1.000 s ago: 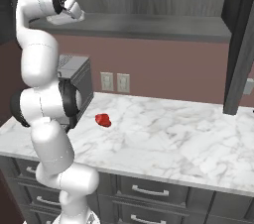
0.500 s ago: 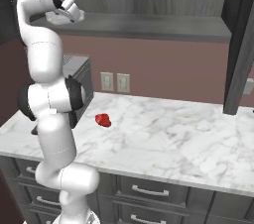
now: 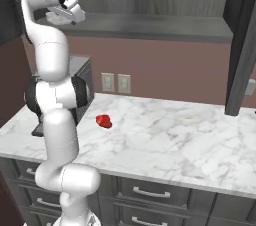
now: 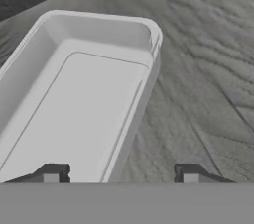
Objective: Retrieve the tupperware from the cabinet, then place the raw meat into the tupperware to avoid contamination.
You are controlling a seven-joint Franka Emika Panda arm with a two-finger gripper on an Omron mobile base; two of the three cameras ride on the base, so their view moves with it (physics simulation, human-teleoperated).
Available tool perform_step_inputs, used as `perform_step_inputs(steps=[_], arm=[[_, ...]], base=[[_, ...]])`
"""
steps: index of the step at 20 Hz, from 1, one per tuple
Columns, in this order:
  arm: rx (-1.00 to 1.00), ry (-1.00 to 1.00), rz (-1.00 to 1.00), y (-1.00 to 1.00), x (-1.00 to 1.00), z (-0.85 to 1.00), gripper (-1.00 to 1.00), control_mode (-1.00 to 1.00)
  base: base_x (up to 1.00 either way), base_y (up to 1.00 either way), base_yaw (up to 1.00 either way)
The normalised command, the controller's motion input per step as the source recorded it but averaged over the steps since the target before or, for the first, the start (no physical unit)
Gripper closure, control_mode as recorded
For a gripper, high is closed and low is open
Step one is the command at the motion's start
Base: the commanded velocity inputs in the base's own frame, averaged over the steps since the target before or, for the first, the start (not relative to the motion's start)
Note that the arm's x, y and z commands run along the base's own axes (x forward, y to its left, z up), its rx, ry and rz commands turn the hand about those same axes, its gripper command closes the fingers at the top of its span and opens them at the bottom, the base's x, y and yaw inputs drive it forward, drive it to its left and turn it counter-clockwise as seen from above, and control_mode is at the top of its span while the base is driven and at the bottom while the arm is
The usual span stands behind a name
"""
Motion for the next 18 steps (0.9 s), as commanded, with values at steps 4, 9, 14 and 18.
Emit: perform_step_inputs(steps=[4,9,14,18], arm=[[0.0,0.18,0.0,0.0,0.03,-0.21,1.0,-1.0],[0.0,0.06,0.0,0.03,0.0,-0.12,1.0,-1.0],[-0.05,0.0,-0.14,0.03,0.02,0.05,1.0,-1.0],[-0.05,-0.03,-0.21,-0.03,0.04,0.02,1.0,-1.0]], base=[[0.0,0.0,0.0],[0.0,0.0,0.0],[0.0,0.0,0.0],[0.0,0.0,0.0]])
